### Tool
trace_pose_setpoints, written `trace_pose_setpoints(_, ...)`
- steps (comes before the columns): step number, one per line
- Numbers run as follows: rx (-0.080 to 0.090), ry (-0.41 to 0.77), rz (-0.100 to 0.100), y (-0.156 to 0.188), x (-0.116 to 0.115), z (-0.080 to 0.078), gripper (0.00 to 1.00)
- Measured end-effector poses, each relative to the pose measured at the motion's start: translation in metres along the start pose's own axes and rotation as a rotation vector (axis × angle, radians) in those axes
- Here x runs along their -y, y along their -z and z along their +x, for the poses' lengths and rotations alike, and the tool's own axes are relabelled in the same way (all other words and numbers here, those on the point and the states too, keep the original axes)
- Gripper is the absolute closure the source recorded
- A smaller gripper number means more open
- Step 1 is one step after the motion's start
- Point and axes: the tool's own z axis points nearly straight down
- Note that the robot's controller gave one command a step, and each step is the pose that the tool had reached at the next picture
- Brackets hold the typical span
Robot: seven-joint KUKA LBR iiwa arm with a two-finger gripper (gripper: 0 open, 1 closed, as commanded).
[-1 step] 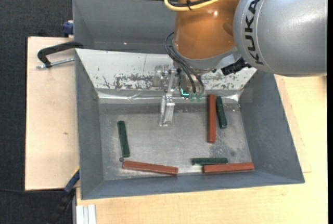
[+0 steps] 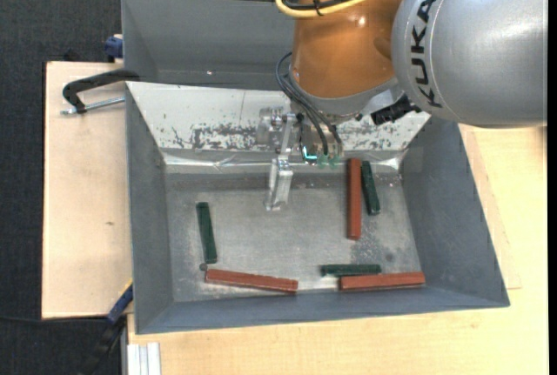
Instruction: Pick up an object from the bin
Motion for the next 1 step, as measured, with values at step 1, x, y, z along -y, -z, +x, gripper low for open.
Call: trace_pose_setpoints(1,0.009,0.036,-0.001,0.0077,-0.0089,-0.0065,0.0)
